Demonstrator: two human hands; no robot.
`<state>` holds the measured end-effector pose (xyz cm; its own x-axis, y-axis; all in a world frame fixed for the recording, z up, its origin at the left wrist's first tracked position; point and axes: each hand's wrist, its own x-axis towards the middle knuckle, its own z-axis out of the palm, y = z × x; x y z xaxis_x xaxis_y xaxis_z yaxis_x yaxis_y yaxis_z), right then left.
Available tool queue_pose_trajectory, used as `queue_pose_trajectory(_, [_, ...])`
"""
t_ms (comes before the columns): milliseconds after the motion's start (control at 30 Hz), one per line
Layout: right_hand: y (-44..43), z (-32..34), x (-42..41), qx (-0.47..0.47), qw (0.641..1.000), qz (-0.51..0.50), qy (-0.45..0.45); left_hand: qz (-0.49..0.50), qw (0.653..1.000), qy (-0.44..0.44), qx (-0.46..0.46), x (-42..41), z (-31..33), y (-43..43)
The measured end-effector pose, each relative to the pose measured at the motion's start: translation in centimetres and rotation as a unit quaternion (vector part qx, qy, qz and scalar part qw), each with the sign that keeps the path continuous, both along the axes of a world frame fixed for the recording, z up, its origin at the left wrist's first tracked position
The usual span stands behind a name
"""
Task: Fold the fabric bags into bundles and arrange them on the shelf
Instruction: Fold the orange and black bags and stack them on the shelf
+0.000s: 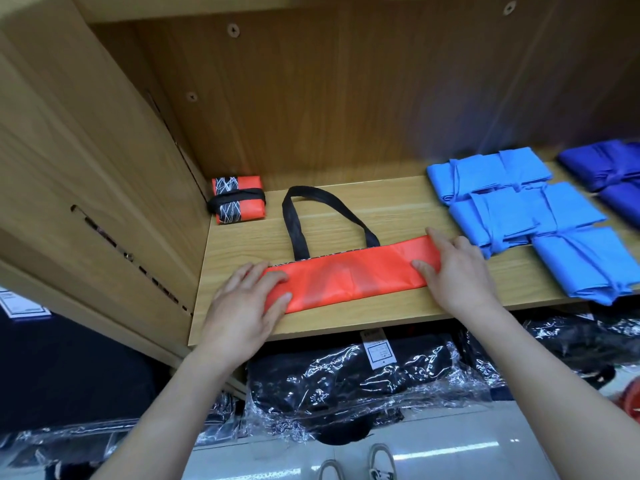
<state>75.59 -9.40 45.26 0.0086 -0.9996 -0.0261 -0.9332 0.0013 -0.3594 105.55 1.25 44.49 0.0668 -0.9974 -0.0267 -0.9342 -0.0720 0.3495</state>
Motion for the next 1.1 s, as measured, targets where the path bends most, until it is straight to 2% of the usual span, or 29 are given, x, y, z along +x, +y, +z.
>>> queue_pose_trajectory(100, [-0.9, -0.1, 0.1, 0.015, 0.999, -0.028, -0.02, 0.003, 0.999, -0.049, 0.001, -0.2, 0.5, -0.2])
queue_pose_trajectory(233, [-1.7, 0.0, 0.4, 0.032, 0.997, -0.037, -0.064, 0.045, 0.998, -0.02, -0.05, -0.8, 0.9, 0.0])
queue_pose_trajectory(300, [-1.8, -0.3, 0.5, 0.014, 0.985, -0.042, -0.166, 0.05, 0.997, -0.009, -0.059, -0.8, 0.5, 0.4])
queue_pose_trajectory(367, [-1.6, -0.6, 0.4, -0.003, 0.955, -0.067, -0.288, 0.047, 0.998, 0.008, -0.044, -0.5, 0.4, 0.6])
queue_pose_trajectory(467, [-1.4, -1.0, 0.3, -0.024, 0.928, -0.083, -0.363, 0.033, 0.999, -0.012, 0.003, -0.3, 0.8, 0.6])
queue_pose_trajectory(600, [-1.6, -1.2, 0.7, -0.049, 0.942, -0.07, -0.325, 0.034, 0.999, -0.031, 0.022, -1.0, 1.1, 0.2])
queue_pose_trajectory(900, [-1.9, -1.5, 1.1, -0.087, 0.966, -0.038, -0.238, 0.046, 0.997, -0.02, -0.057, -2.2, 0.8, 1.5])
queue_pose_trajectory(1100, [-1.6, -0.4, 2.7, -0.144, 0.986, -0.005, -0.082, 0.025, 0.999, 0.014, -0.031, -3.3, 1.6, 1.4])
